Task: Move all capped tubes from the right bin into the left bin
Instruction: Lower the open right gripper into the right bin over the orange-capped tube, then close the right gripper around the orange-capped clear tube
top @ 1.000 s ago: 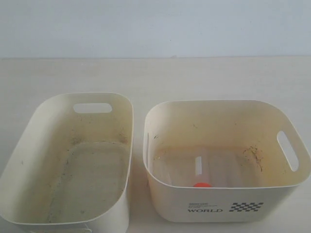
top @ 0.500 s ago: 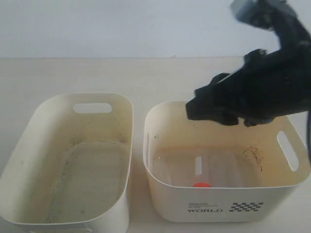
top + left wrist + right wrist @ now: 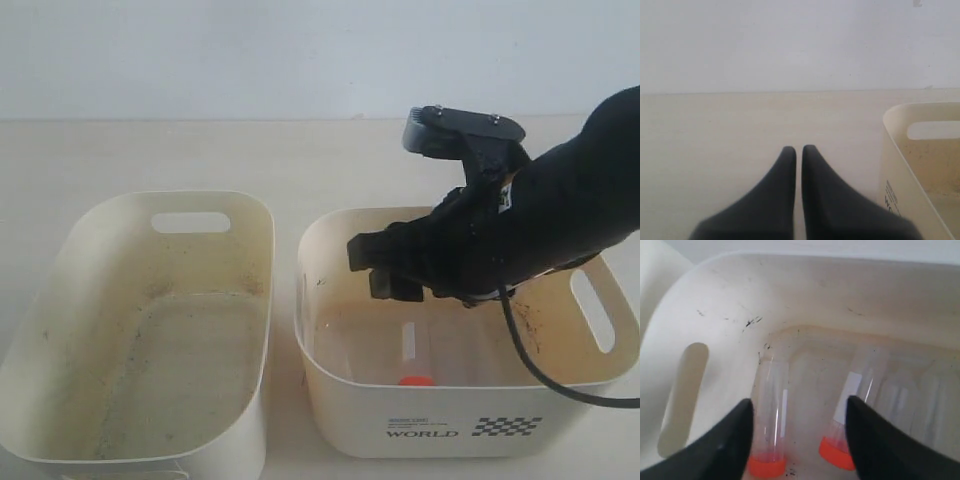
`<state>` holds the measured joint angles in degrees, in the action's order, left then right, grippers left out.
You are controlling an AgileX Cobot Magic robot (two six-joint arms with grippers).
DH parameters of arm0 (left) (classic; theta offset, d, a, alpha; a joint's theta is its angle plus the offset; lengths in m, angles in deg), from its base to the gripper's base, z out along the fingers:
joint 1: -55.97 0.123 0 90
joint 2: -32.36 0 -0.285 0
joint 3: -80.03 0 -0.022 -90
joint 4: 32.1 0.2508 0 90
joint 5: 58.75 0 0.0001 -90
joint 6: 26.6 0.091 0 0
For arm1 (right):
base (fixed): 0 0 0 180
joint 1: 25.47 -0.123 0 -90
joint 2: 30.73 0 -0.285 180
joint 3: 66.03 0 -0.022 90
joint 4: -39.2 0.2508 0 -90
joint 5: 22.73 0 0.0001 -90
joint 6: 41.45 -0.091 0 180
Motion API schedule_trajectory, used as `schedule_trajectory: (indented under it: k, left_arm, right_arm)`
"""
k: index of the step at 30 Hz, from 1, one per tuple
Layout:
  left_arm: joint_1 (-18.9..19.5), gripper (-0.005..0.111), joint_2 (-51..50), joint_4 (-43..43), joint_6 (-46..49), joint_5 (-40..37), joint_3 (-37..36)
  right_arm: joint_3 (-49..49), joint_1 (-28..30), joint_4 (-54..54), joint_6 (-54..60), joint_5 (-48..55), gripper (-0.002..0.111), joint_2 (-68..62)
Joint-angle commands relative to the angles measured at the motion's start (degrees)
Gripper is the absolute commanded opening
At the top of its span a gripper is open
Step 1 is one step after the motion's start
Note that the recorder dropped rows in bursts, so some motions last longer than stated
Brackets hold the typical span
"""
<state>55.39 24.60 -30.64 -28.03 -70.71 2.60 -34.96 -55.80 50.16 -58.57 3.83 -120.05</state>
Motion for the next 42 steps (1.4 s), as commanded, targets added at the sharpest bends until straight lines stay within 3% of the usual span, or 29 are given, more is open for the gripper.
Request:
schedule_trajectory:
  k: [1, 14, 22, 29, 32, 37, 42]
  left_arm:
    - [0.0, 0.004, 0.0, -0.4, -0.5, 0.4, 0.2]
    - [0.0, 0.004, 0.0, -0.4, -0.5, 0.4, 0.2]
    - [0.0, 0.004, 0.0, -0.4, -0.5, 0.4, 0.2]
    - [0.0, 0.004, 0.0, -0.4, -0.5, 0.4, 0.2]
    - [0.0, 0.004, 0.0, -0.4, -0.5, 0.4, 0.2]
    - [0.0, 0.004, 0.0, -0.4, -0.5, 0.4, 0.2]
    - [0.0, 0.004, 0.0, -0.4, -0.5, 0.4, 0.2]
  right_arm:
    - [-0.3, -0.2, -0.8, -2.8, -0.7, 0.081, -1.8]
    - [-0.3, -0.2, -0.8, -5.0, -0.8, 0.082, -11.7]
    - [-0.3, -0.2, -1.0, -5.2, -1.8, 0.054, -15.7]
    - [-0.3, -0.2, -1.0, -5.2, -3.2, 0.064, -16.3]
    - [-0.3, -0.2, -1.7, -5.2, -3.2, 0.059, -16.3]
    - [-0.3, -0.2, -1.8, -5.0, -3.3, 0.041, -16.3]
    - [-0.3, -0.2, -2.5, -4.8, -3.7, 0.042, -16.3]
